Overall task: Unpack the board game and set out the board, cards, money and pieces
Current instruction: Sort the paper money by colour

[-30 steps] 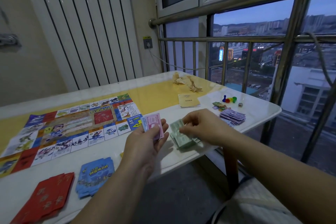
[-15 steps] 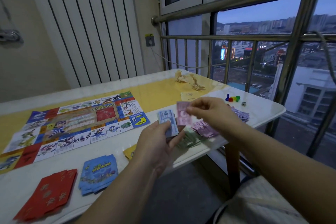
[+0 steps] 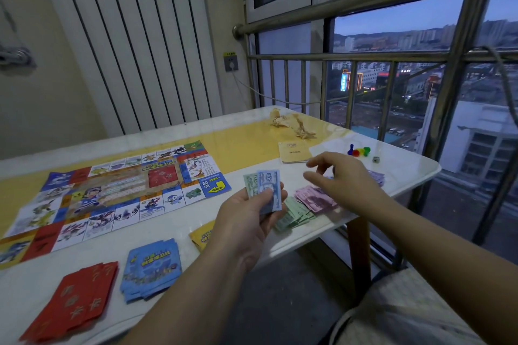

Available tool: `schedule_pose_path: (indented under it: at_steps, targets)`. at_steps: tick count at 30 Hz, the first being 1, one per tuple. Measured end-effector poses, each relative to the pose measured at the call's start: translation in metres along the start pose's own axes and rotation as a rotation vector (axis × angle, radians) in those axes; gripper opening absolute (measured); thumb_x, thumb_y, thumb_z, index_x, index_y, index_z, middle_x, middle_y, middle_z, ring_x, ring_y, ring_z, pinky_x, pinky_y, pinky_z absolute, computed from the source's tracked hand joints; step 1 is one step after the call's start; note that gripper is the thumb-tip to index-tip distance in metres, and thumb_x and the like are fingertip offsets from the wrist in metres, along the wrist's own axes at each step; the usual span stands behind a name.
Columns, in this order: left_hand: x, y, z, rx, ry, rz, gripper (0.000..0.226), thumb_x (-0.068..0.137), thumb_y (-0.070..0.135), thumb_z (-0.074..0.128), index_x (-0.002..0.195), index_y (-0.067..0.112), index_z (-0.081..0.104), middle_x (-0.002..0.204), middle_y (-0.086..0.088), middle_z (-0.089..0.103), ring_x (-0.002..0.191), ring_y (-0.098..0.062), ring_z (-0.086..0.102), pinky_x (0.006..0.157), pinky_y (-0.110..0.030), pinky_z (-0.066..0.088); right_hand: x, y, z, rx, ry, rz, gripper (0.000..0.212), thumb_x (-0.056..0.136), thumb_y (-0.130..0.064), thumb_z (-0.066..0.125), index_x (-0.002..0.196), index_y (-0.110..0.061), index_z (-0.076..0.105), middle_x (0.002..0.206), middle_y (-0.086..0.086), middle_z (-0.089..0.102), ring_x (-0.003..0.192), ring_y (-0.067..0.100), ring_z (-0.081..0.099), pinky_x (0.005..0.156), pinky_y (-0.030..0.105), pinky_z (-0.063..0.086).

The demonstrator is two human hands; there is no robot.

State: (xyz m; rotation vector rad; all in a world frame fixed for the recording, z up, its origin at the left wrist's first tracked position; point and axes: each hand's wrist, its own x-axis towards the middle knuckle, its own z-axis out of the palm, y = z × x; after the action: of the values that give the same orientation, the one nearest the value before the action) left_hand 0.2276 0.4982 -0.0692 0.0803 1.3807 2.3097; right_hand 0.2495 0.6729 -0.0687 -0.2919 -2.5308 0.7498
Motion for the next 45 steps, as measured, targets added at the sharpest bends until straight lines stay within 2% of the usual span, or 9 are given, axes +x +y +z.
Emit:
schedule_pose_path:
  at_steps: [3, 6, 14, 22, 28, 32, 35, 38, 45]
  targets:
    - [-0.004, -0.004, 0.009, 0.01, -0.042, -0.005, 0.015, 0.092, -0.001, 0.05, 0.088, 0.004, 0.063, 0.073, -0.009, 0.069, 0.07, -0.015, 0.064, 0.053, -0.018, 0.055, -0.015, -0.022, -0.006, 0.376, -0.129, 0.043, 0.034, 0.078, -0.051, 0.063, 0.086, -0.019, 0.067, 0.081, -0.003, 0.068, 0.077, 0.015, 0.064, 0.072, 0.033, 0.052]
    - [-0.007, -0.005, 0.019, 0.02, -0.089, -0.007, 0.017, 0.093, 0.0, 0.049, 0.087, 0.005, 0.064, 0.069, -0.007, 0.07, 0.063, -0.013, 0.066, 0.053, -0.018, 0.055, -0.023, -0.031, -0.007, 0.471, -0.199, 0.044, 0.017, 0.079, -0.033, 0.07, 0.075, -0.017, 0.065, 0.079, 0.005, 0.071, 0.081, 0.026, 0.067, 0.077, 0.042, 0.055]
    - [0.001, 0.003, 0.012, -0.017, 0.011, 0.075, 0.017, 0.097, 0.004, 0.042, 0.097, 0.003, 0.059, 0.091, -0.01, 0.07, 0.079, -0.014, 0.069, 0.066, -0.022, 0.057, -0.005, -0.007, -0.02, 0.556, -0.005, 0.163, 0.01, 0.091, -0.019, 0.061, 0.082, -0.019, 0.066, 0.068, -0.007, 0.062, 0.058, 0.0, 0.053, 0.059, 0.02, 0.039]
    - [0.008, 0.003, 0.009, -0.059, 0.031, 0.03, 0.014, 0.096, 0.001, 0.045, 0.095, 0.001, 0.059, 0.075, -0.005, 0.072, 0.065, -0.011, 0.07, 0.057, -0.022, 0.058, 0.014, 0.038, -0.037, 0.007, -0.014, 0.194, 0.031, 0.097, -0.023, 0.05, 0.096, 0.004, 0.066, 0.082, 0.021, 0.063, 0.06, 0.016, 0.045, 0.054, 0.028, 0.031]
    - [0.006, -0.005, 0.016, -0.048, 0.01, -0.002, 0.015, 0.096, -0.001, 0.044, 0.092, -0.001, 0.059, 0.067, -0.003, 0.072, 0.06, -0.009, 0.069, 0.06, -0.022, 0.057, 0.012, 0.04, -0.021, -0.234, -0.103, 0.158, 0.037, 0.096, -0.034, 0.051, 0.13, -0.021, 0.056, 0.127, 0.003, 0.061, 0.112, 0.02, 0.054, 0.102, 0.041, 0.039]
    - [0.005, -0.004, 0.015, -0.009, -0.009, -0.007, 0.015, 0.095, 0.001, 0.046, 0.092, 0.001, 0.061, 0.073, -0.003, 0.072, 0.064, -0.01, 0.069, 0.059, -0.021, 0.057, 0.009, 0.042, -0.015, -0.504, -0.052, 0.118, 0.043, 0.09, -0.045, 0.056, 0.13, -0.027, 0.054, 0.117, 0.001, 0.062, 0.11, 0.019, 0.051, 0.097, 0.039, 0.037]
    - [0.003, -0.005, 0.016, 0.013, -0.036, -0.015, 0.014, 0.094, 0.001, 0.049, 0.095, 0.002, 0.063, 0.075, -0.003, 0.072, 0.064, -0.009, 0.069, 0.056, -0.02, 0.057, 0.004, 0.03, -0.018, -0.278, 0.134, 0.018, 0.035, 0.089, -0.043, 0.058, 0.119, -0.025, 0.062, 0.104, -0.001, 0.064, 0.093, 0.013, 0.054, 0.079, 0.029, 0.04]
    - [-0.001, -0.009, 0.02, 0.075, -0.075, 0.001, 0.015, 0.092, -0.001, 0.051, 0.091, 0.004, 0.065, 0.075, -0.006, 0.071, 0.062, -0.011, 0.065, 0.056, -0.021, 0.055, -0.009, -0.004, -0.016, 0.213, 0.013, -0.012, 0.028, 0.085, -0.046, 0.061, 0.1, -0.023, 0.067, 0.088, -0.009, 0.066, 0.073, 0.003, 0.057, 0.064, 0.019, 0.044]
    - [-0.008, -0.003, 0.01, 0.153, -0.106, 0.074, 0.025, 0.098, 0.006, 0.042, 0.092, 0.005, 0.066, 0.076, -0.008, 0.071, 0.064, -0.012, 0.067, 0.057, -0.021, 0.056, -0.02, -0.036, -0.004, 0.529, -0.182, 0.074, 0.017, 0.086, -0.024, 0.066, 0.074, -0.012, 0.068, 0.076, 0.009, 0.071, 0.068, 0.017, 0.063, 0.068, 0.036, 0.052]
